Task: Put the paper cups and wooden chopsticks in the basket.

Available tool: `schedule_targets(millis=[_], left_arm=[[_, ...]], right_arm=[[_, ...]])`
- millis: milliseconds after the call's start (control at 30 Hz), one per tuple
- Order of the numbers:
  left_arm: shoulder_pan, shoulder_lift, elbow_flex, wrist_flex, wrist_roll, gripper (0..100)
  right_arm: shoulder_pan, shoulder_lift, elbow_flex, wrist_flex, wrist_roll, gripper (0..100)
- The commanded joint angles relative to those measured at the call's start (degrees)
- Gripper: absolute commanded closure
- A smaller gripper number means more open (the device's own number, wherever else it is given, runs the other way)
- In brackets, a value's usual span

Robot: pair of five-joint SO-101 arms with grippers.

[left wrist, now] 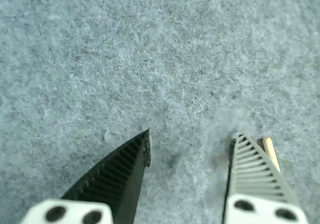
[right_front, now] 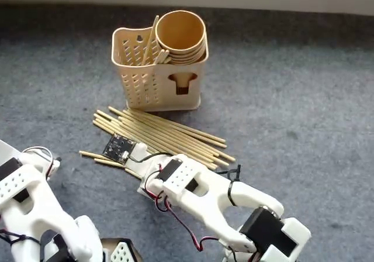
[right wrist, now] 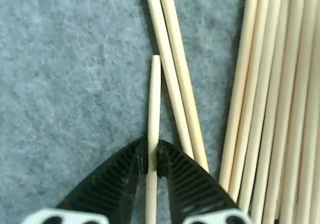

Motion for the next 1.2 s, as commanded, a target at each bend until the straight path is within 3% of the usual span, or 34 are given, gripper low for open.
schedule_targets(millis=[0,333,567,900,1167], left_arm=[[-0.4,-0.2,-0.3,-0.7,0.2,75],[-0.4,-0.2,-0.3,-0.7,0.2,75],[-0.4,-0.2,-0.3,-0.7,0.2,75],[-0.3,-0.2,-0.3,-0.8,0.2,75],[-0.4,-0.2,-0.3,-0.8,0.2,75]], right_arm=[[0.5,-0.1,0.3,4.3,1.1,99.5],[0.6,-0.1,-0.6,12.4,1.1,99.5],[1.1,0.3,-8.7,25.3,1.1,99.5],[1.3,-0.1,-8.8,26.4,1.1,99.5],[4.2,-2.6,-13.0,36.1,1.1,99.5]])
